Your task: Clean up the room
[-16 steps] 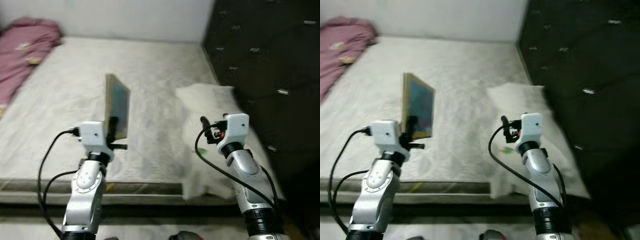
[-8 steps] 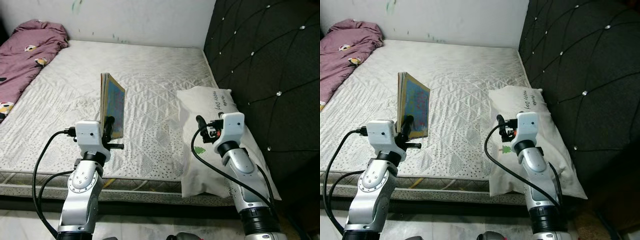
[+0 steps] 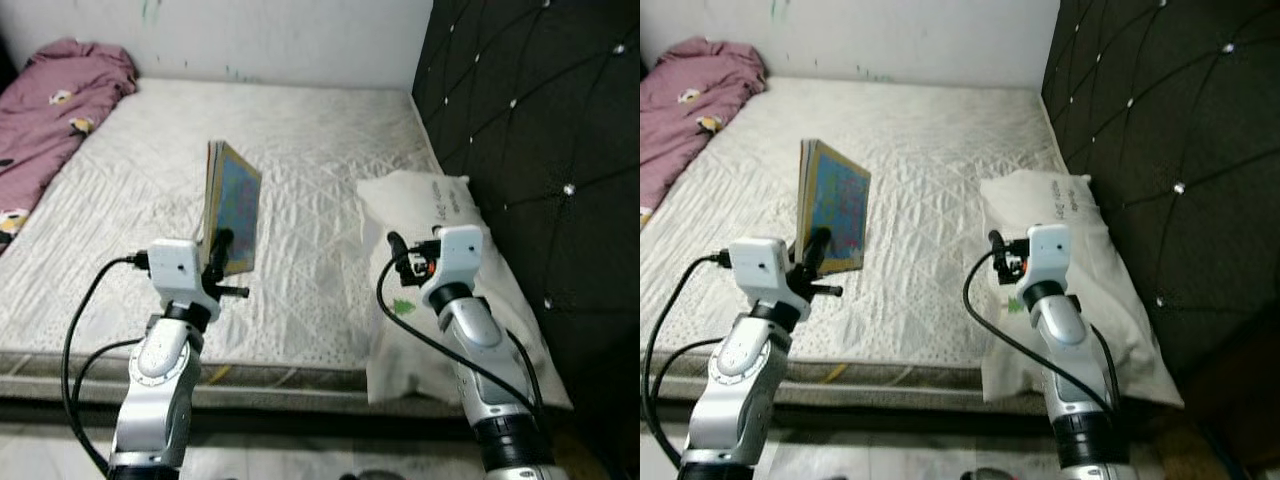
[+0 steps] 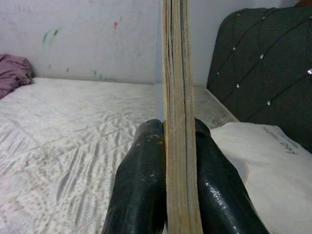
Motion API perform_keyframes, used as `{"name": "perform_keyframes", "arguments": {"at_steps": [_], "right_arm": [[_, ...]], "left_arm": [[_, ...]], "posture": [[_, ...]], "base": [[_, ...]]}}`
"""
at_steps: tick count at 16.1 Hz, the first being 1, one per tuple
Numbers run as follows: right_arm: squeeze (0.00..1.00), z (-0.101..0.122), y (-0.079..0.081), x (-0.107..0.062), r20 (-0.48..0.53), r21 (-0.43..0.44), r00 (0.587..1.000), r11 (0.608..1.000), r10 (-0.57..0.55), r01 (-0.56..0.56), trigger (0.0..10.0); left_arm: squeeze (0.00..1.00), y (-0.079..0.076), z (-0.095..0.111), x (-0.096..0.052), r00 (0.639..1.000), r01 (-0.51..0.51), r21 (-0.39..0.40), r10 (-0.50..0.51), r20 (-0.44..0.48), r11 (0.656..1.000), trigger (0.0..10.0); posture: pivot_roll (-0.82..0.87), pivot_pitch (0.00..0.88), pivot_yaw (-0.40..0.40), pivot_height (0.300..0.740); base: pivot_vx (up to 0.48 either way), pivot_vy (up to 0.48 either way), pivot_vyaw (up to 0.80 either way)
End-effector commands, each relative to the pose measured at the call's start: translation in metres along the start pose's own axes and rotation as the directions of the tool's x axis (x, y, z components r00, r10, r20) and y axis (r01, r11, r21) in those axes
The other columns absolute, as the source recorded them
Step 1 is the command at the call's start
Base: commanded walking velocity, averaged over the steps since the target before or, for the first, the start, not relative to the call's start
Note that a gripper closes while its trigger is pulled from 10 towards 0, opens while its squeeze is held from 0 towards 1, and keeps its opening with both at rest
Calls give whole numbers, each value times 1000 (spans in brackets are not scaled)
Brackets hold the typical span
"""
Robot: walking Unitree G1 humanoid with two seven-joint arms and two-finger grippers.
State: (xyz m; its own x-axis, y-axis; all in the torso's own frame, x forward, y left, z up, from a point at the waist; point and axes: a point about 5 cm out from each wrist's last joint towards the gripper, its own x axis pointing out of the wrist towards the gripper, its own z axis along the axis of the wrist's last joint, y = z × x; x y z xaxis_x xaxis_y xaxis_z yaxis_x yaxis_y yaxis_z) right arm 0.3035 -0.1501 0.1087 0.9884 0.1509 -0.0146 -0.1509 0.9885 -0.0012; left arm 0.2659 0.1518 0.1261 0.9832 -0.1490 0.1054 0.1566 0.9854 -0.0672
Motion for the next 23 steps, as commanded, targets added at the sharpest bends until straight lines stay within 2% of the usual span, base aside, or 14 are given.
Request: {"name": "perform_keyframes", "arguments": {"at_steps": [1, 4, 8, 11, 18, 21, 23], "right_arm": [[0, 2, -1, 0, 4, 8, 1000, 1000, -10, 10, 10000], [0, 2, -1, 0, 5, 11, 1000, 1000, -11, 11, 10000], [0, 3, -3, 0, 5, 10, 1000, 1000, -17, 17, 10000], [0, 2, -5, -1, 1, 9, 1000, 1000, -26, 26, 10000], [0, 0, -6, -6, -8, 6, 999, 999, -35, 35, 10000], [0, -1, -7, -10, -8, 9, 999, 999, -42, 42, 10000], [0, -3, -10, -17, -19, 19, 998, 998, -62, 62, 10000]], "left_arm": [[0, 0, 11, 1, 999, 5, 8, -5, 44, 1000, 10000], [0, 2, 9, -2, 1000, -8, 14, 8, 29, 1000, 10000], [0, 2, 3, -1, 999, -31, 34, 32, -9, 999, 10000], [0, 1, 4, -1, 1000, -17, -1, 17, 3, 1000, 10000], [0, 12, 2, -13, 997, -72, 82, 71, 10, 994, 10000], [0, 16, 1, -18, 997, -82, 92, 82, 8, 992, 10000], [0, 22, -4, -27, 990, -137, 86, 140, -22, 987, 10000]], "posture": [[16, 43, -15, 740], [16, 46, -17, 740], [10, 46, -17, 740], [8, 44, -22, 740], [8, 28, -18, 740], [9, 19, -18, 740], [5, 9, -15, 740]], "base": [[364, 0, 0], [311, 0, -594], [0, 0, 0], [0, 0, 0], [0, 0, -800], [0, 0, -800], [0, 0, -800]]}}
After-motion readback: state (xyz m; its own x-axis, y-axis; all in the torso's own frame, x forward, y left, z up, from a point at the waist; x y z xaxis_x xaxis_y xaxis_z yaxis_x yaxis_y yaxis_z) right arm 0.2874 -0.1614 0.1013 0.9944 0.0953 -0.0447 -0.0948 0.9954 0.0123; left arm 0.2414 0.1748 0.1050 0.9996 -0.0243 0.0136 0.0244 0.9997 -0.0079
